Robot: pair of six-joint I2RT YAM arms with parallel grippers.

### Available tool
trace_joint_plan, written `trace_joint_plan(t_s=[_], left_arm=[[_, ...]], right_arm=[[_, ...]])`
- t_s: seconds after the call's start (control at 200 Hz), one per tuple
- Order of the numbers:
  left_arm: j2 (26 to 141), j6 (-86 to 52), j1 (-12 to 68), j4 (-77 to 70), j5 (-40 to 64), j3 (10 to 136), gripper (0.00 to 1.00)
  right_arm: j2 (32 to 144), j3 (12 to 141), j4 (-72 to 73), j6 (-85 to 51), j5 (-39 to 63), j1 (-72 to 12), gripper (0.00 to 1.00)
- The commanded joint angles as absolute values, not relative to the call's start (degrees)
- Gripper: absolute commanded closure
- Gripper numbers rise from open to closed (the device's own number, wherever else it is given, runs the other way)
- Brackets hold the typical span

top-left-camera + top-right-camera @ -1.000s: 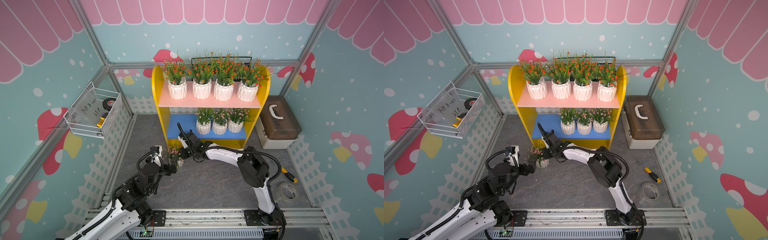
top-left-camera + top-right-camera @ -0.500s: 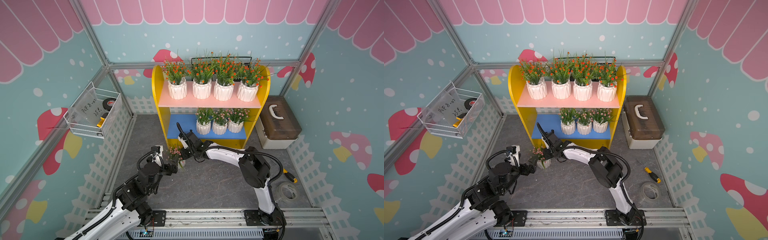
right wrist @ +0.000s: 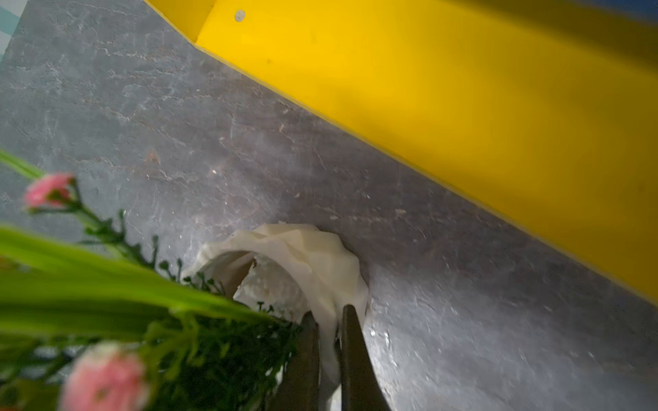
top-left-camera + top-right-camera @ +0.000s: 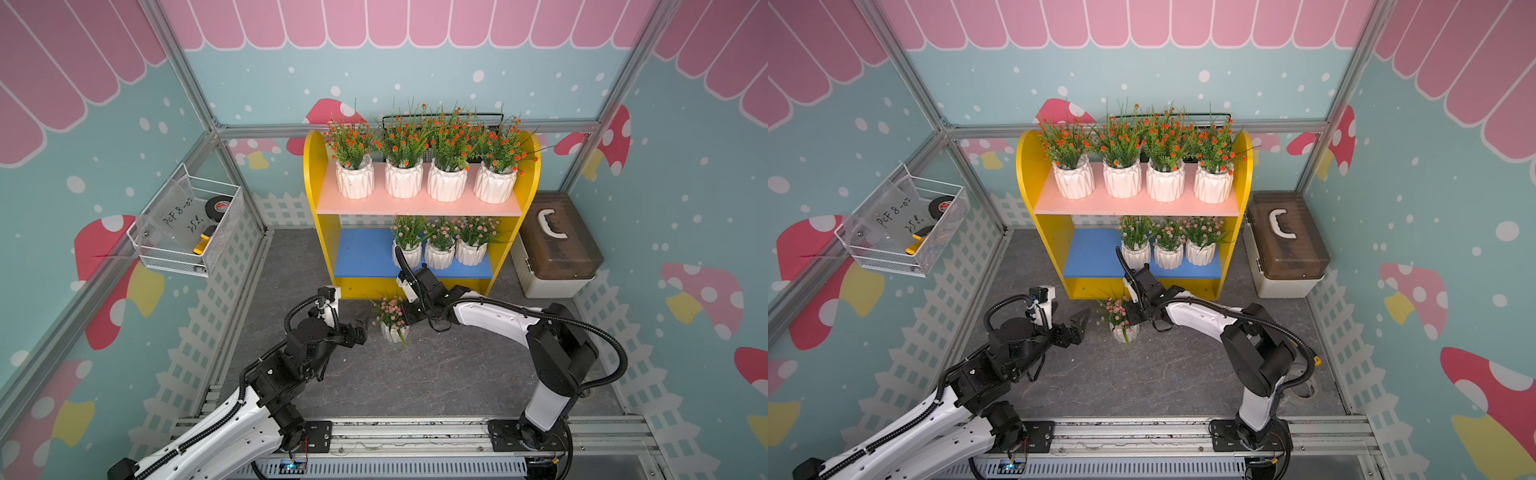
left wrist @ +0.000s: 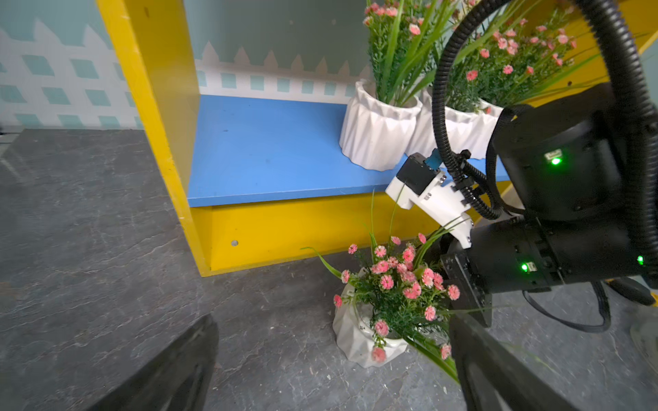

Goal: Place the baby's breath potted plants on the rack by color
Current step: Pick up the baby's breath potted plant from the center of the board.

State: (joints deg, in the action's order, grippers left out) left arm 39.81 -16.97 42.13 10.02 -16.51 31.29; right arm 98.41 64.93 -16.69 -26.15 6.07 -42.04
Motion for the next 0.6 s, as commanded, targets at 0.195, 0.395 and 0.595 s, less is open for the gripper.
trace_joint_plan(t_s=[0.195,0.395,0.595], left_arm=[[46.33,-14.62,43.84,-7.6,-7.49,24.6,0.01],[51.24,-13.45,46.14,-13.24,-5.69,22.42,0.01],[57.68,-10.53,48.67,-20.1,-4.23,20.85,0.01]], right_arm=[[86.98,56.14,-16.79,-24.35,12.75,-35.4,0.99],[82.58,54.34,-17.01,-23.83,16.08,-32.19,1.0],[82.03,54.71,-16.79,-23.81,19.44,-30.53,1.0]])
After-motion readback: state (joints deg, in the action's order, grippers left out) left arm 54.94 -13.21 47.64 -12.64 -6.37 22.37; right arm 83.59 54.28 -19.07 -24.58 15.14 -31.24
